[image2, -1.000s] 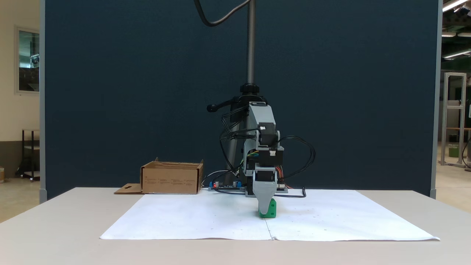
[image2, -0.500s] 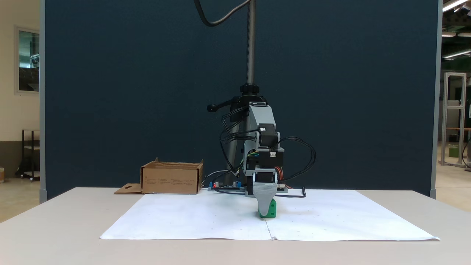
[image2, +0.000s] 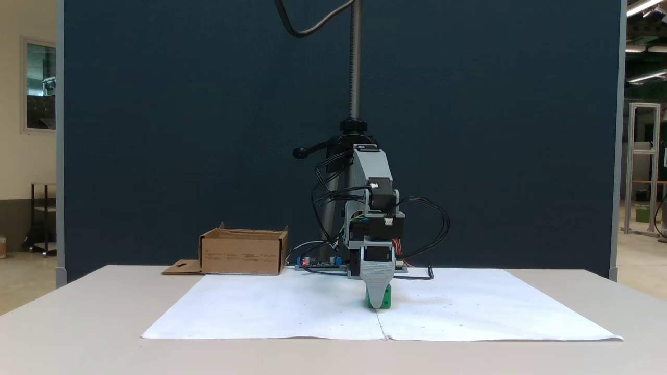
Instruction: Grasp a green dice and put it in the bin.
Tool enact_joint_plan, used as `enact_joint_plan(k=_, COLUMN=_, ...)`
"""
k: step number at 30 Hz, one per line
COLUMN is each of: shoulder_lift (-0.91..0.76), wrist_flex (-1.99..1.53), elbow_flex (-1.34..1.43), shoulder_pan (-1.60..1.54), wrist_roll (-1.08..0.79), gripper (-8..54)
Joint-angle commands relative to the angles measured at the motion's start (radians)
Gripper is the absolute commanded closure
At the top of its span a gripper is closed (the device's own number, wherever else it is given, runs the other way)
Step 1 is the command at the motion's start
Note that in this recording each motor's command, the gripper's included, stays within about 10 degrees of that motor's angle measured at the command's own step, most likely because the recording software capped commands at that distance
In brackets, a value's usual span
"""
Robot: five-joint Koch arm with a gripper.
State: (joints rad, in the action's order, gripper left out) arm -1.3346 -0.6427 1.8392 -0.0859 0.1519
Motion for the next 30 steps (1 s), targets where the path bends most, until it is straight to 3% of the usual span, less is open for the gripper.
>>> enact_joint_plan(k=1, shoulder_lift=-0.018, wrist_flex=0.026, elbow_flex=-0.049, shoulder_pan=-0.008, wrist_roll=0.063, gripper=6.2)
enact_joint_plan(k=13, shoulder_lift=-0.015, wrist_flex=0.041, elbow_flex=-0.049, shoulder_pan=-0.008, wrist_roll=0.063, gripper=16.3)
enact_joint_plan(k=19, shoulder_lift=-0.018, wrist_flex=0.067, elbow_flex=-0.049, shoulder_pan=0.003, wrist_roll=0.061, gripper=33.6)
enact_joint_plan(k=24, shoulder_lift=-0.038, wrist_flex=0.080, elbow_flex=-0.049, shoulder_pan=0.023, wrist_roll=0.061, gripper=33.6)
enact_joint_plan(k=30, shoulder_lift=-0.282, wrist_flex=0.137, elbow_flex=-0.049, shoulder_pan=0.209, wrist_roll=0.063, gripper=33.6)
